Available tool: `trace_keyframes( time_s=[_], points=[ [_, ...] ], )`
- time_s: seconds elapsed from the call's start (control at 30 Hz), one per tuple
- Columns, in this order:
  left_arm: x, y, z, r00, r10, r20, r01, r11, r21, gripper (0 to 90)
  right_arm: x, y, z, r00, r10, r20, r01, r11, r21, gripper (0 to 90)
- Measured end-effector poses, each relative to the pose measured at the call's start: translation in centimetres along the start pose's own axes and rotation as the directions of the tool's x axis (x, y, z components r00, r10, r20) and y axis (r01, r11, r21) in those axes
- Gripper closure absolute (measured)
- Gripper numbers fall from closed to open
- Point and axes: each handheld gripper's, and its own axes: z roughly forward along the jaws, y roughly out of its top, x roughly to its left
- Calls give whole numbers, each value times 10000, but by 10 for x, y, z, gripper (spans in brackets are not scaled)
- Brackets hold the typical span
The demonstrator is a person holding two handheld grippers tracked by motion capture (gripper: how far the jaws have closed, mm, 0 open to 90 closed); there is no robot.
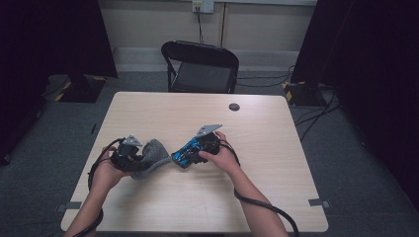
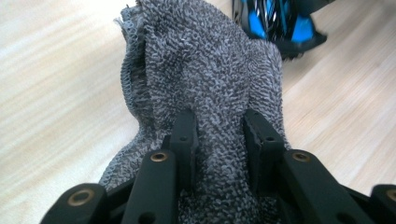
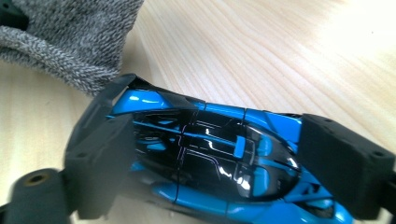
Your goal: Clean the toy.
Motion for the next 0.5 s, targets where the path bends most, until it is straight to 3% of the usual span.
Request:
trace_keyframes(
  time_s=[0.17, 0.27, 0.5],
  points=[
    [-5, 15, -8, 9998, 182, -54, -183, 9998, -122, 677, -5, 4, -18, 9997, 184, -146, -186, 9997, -154, 131],
    [-11, 26, -11, 9993, 373, -36, -374, 9988, -311, 672, -8, 4, -34, 10000, 8, -18, -9, 9999, -168, 130],
    [-31, 61, -15, 9959, 864, 270, -842, 9938, -724, 661, -17, -9, -74, 9999, -16, 129, 17, 9999, -119, 132]
  ],
)
